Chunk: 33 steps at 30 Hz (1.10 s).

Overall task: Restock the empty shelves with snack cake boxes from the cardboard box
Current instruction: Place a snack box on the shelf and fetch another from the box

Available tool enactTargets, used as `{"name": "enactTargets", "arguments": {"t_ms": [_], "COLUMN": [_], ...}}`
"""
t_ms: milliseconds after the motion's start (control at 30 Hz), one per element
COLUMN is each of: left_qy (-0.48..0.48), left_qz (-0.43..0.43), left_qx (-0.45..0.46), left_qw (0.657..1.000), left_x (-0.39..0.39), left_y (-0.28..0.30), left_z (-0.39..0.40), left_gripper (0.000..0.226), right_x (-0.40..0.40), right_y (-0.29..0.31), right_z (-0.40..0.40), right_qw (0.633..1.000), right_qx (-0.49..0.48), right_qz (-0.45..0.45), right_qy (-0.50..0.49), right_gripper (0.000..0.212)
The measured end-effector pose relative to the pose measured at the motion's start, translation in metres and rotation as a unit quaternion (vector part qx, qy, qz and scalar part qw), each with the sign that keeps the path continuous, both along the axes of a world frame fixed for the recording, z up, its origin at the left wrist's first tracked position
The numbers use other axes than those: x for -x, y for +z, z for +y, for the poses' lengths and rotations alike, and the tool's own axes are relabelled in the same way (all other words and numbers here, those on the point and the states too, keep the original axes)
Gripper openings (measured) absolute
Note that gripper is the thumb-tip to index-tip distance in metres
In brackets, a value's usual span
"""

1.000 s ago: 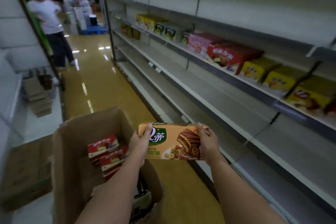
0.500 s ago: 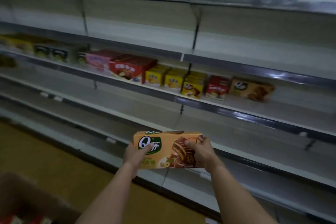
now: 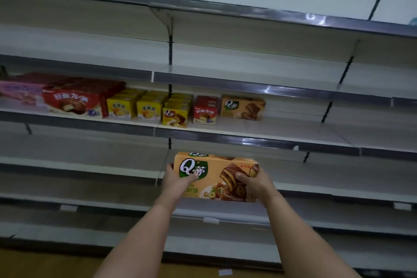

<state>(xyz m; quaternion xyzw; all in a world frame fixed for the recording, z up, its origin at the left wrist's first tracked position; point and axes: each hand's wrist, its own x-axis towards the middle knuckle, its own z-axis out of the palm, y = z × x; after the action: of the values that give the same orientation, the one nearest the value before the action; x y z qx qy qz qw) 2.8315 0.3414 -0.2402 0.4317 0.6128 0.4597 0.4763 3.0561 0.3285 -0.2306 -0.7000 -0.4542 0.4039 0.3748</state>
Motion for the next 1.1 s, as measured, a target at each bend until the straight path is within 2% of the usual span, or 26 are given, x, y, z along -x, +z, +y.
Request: {"name": "enactTargets", "arguments": {"t_ms": [167, 300, 367, 467, 733, 833, 967, 1100], "left_qy": [-0.013, -0.016, -0.005, 0.010, 0.040, 0.048, 0.038, 0.033], "left_qz": [0.015, 0.019, 0.052, 0.094, 0.061, 0.094, 0.207, 0.382], "left_qx": [-0.012, -0.025, -0.032, -0.037, -0.063, -0.078, -0.090, -0.062], "left_qw": [1.000, 0.999, 0.998, 0.995, 0.995, 0.991, 0.974, 0.922], "left_x": [-0.050, -0.093, -0.112, -0.136, -0.178, -0.186, -0.188, -0.184], "left_y": [0.005, 0.018, 0.024, 0.030, 0.028, 0.032, 0.036, 0.040], "left_z": [0.040, 0.075, 0.095, 0.118, 0.175, 0.201, 0.236, 0.266], "left_gripper": [0.063, 0.063, 0.071, 0.065, 0.042, 0.041, 0.046, 0.057], "right_x": [-0.051, -0.092, -0.111, -0.133, -0.163, -0.170, -0.173, -0.174], "right_y": [0.009, 0.025, 0.033, 0.042, 0.039, 0.038, 0.038, 0.039], "right_z": [0.028, 0.059, 0.076, 0.100, 0.148, 0.175, 0.211, 0.240], "right_qw": [0.973, 0.949, 0.947, 0.946, 0.926, 0.929, 0.936, 0.939], "right_qx": [0.030, 0.047, 0.033, -0.001, -0.094, -0.090, -0.086, -0.090], "right_qz": [-0.227, -0.310, -0.319, -0.322, -0.357, -0.348, -0.328, -0.314], "right_qy": [-0.009, -0.024, -0.022, -0.030, -0.082, -0.092, -0.094, -0.104], "right_gripper": [0.050, 0.062, 0.062, 0.062, 0.055, 0.060, 0.059, 0.057]}}
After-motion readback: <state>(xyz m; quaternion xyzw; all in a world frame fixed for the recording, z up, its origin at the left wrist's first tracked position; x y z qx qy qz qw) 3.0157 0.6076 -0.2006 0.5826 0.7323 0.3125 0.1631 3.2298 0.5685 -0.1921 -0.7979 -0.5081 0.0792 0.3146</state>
